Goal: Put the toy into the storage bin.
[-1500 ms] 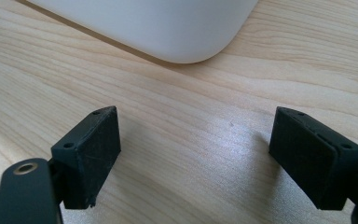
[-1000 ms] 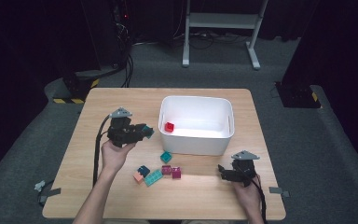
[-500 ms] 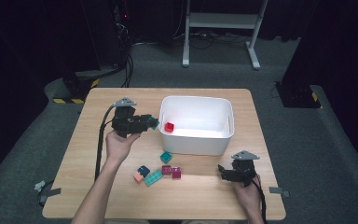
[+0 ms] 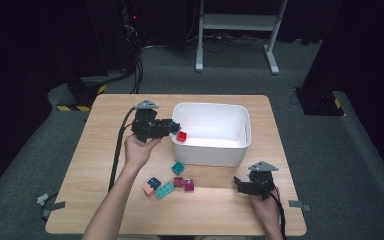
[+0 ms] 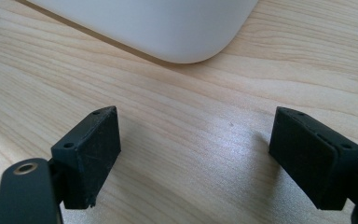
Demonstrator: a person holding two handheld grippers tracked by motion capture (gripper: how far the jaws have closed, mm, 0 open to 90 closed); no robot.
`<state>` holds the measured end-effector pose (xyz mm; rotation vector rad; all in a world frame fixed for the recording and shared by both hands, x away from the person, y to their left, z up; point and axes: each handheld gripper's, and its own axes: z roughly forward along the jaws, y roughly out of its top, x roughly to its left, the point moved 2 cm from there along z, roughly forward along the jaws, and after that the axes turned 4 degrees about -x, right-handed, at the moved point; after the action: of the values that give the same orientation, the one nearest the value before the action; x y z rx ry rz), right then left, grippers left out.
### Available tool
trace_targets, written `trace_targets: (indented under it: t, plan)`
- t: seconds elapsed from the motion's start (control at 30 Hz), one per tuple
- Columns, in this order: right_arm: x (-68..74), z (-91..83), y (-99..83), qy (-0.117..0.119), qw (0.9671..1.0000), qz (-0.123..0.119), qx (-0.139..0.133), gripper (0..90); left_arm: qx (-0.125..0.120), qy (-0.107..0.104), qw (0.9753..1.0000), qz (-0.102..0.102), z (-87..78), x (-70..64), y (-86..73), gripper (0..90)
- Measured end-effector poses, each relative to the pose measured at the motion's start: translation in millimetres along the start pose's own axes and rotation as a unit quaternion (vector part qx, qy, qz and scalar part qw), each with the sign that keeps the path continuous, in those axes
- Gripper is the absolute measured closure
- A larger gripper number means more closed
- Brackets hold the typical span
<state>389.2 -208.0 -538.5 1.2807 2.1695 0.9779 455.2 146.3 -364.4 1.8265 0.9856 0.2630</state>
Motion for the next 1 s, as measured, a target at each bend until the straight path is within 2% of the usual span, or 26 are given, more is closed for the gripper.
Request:
trace_targets:
  t: [0.43,0.63,0.77,1.0]
  plan:
    - [0.0,0.0,0.0,0.000,1.0000,0.000,0.000,16.2,0.014,0.000,0.9997,0.018,25.6,-13.0,6.5,58.7]
    - [0.1,0.0,0.0,0.000,1.0000,0.001,0.000,16.2,0.021,0.002,0.9995,0.023,37.0,-15.3,3.8,58.1]
    - [0.1,0.0,0.0,0.000,1.0000,0.001,0.000,16.2,0.027,0.010,0.9990,0.033,39.6,-16.8,2.4,56.5]
    - [0.0,0.0,0.0,0.000,1.0000,0.001,0.000,16.2,0.022,0.021,0.9986,0.043,33.3,-17.8,3.0,50.0]
